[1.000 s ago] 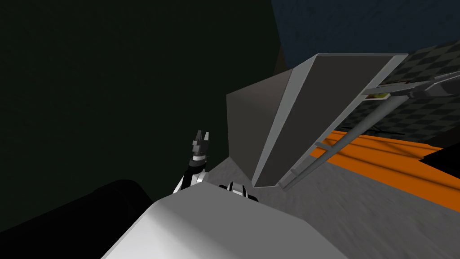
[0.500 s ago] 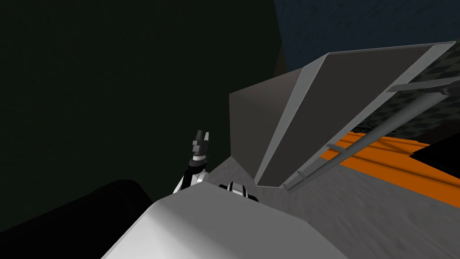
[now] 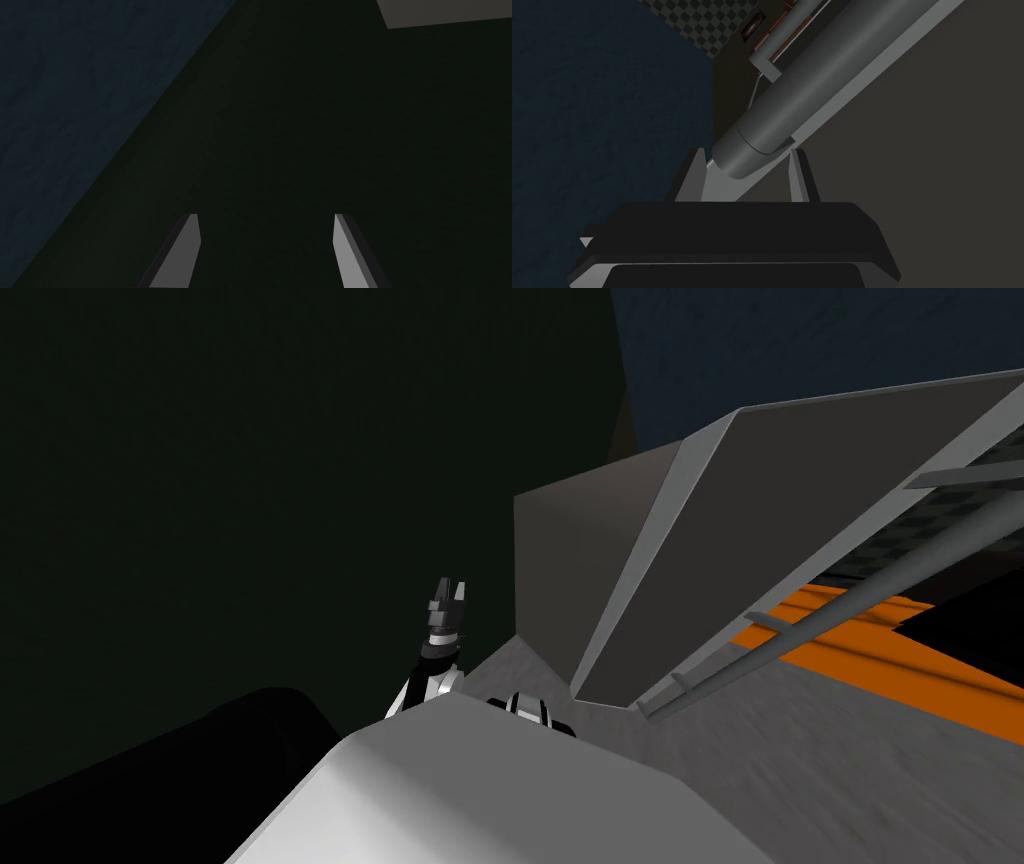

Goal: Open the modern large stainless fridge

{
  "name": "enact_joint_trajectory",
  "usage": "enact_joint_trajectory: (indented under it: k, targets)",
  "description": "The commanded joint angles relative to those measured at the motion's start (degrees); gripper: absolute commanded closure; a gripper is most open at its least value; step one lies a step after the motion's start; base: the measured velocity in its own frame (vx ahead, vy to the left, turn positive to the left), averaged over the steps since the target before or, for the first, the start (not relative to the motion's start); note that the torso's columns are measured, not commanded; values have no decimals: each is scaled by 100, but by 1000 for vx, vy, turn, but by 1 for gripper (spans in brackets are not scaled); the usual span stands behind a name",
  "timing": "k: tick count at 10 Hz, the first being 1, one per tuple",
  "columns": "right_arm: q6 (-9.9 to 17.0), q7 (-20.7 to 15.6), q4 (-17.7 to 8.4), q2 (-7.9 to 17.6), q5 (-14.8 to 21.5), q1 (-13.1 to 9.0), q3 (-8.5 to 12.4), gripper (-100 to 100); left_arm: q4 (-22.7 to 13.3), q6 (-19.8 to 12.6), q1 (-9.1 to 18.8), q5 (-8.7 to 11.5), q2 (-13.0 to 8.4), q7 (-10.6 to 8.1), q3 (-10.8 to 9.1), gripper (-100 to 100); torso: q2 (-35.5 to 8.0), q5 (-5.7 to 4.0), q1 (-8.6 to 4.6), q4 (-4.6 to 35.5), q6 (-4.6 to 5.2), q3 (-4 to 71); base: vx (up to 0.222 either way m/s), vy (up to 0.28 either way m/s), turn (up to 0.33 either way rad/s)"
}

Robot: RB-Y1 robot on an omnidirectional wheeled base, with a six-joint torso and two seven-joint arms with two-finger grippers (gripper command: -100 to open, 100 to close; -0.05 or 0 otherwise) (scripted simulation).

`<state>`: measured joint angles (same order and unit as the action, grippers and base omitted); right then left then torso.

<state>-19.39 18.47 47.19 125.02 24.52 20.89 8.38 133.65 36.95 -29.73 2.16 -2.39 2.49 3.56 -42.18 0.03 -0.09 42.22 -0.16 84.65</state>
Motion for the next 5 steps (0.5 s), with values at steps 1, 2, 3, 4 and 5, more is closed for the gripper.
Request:
enact_joint_trajectory:
  k: [1, 2, 3, 4, 5]
  targets:
    - [22, 257, -218, 52, -15, 179, -198, 100, 0, 0, 1, 0, 1, 0, 1, 0, 3, -18, 3, -11, 0, 1, -70, 66, 56]
    - [45, 501, -436, 104, -30, 355, -396, 100, 0, 0, 0, 0, 0, 0, 0, 0, 4, -18, 7, -11, 3, -3, -93, 67, 130]
    - [67, 661, -631, 157, -45, 525, -585, 100, 0, 0, 1, 0, 1, 0, 1, 0, 4, -32, -1, -17, 3, -3, -137, 93, 246]
    - [67, 759, -654, 157, -45, 538, -505, 100, -1, -1, 2, 0, 1, 0, 1, 0, 9, -41, -7, -24, -4, -1, -109, 83, 67]
    - [67, 771, -654, 157, -45, 538, -477, 100, 0, 0, 1, 0, 0, 0, 0, 0, 20, -37, -9, -21, 7, 3, -40, 59, -32]
